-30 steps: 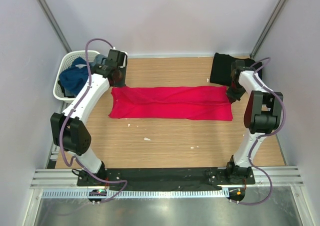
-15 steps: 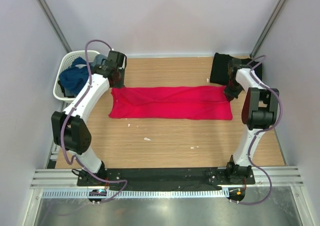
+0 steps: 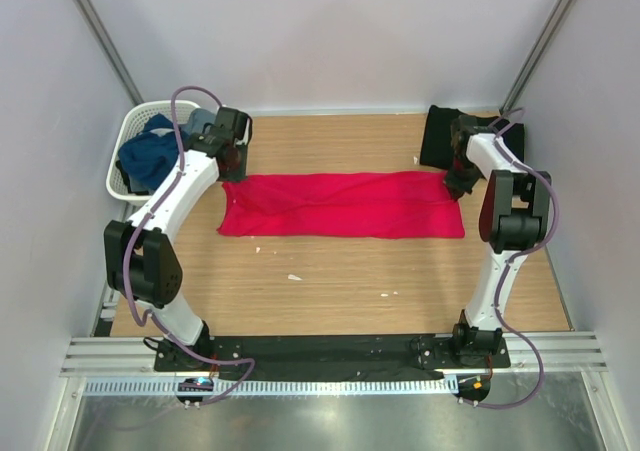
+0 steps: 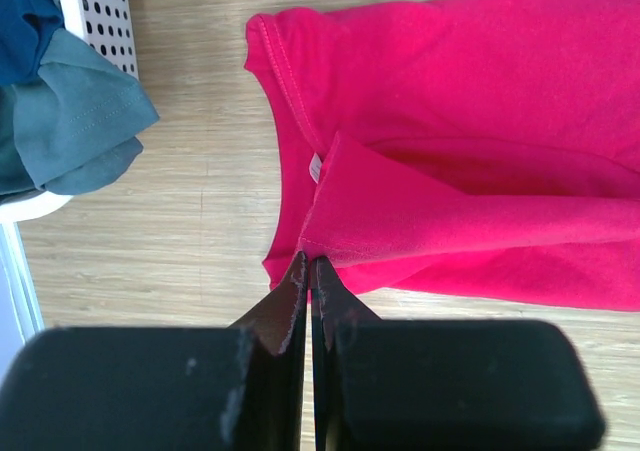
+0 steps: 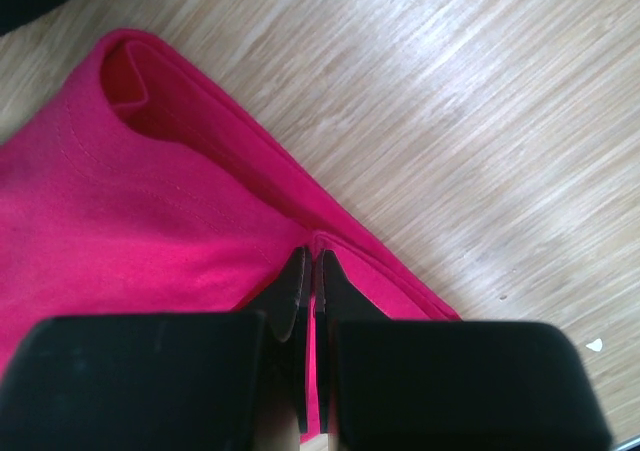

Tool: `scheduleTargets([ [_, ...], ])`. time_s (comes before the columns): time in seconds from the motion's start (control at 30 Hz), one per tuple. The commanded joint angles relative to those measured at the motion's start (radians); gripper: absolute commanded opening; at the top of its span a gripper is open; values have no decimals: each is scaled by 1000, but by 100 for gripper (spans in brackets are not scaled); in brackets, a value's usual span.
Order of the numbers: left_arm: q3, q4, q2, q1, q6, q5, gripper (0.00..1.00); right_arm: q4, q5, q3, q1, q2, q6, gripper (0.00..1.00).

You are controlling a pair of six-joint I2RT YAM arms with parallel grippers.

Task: Fold and stack the t-shirts
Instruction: Fold the tshirt

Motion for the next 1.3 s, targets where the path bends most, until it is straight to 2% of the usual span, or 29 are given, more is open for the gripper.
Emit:
scheduleTargets([
  [0.0, 2, 38, -24, 7, -18, 7, 0, -4, 31, 52, 5, 16, -17, 1],
  [0.47, 2, 45, -4, 8, -39, 16, 0, -5, 31, 51, 14, 31, -10, 1],
  [0.67, 80, 25, 78, 7, -140, 22, 0, -18, 20, 91, 13, 7, -11, 32],
  [0.7, 93, 25, 88, 8, -159, 32, 0, -19, 18, 104, 13, -1, -14, 42],
  [0.77, 122, 25, 119, 8, -200, 38, 0, -27, 17, 143, 13, -27, -26, 54],
  [0.9, 166, 22, 170, 8, -249, 42, 0, -50, 12, 212, 14, -67, -54, 68],
  [1.07, 242, -25, 245, 8, -315, 55, 0, -65, -6, 252, 56, -110, -80, 69],
  [1.2, 286, -70, 299, 8, -372, 38, 0, -62, -23, 253, 180, -113, -63, 69],
  [1.27, 295, -79, 309, 7, -383, 36, 0, -50, -80, 250, 237, -113, -43, 68],
])
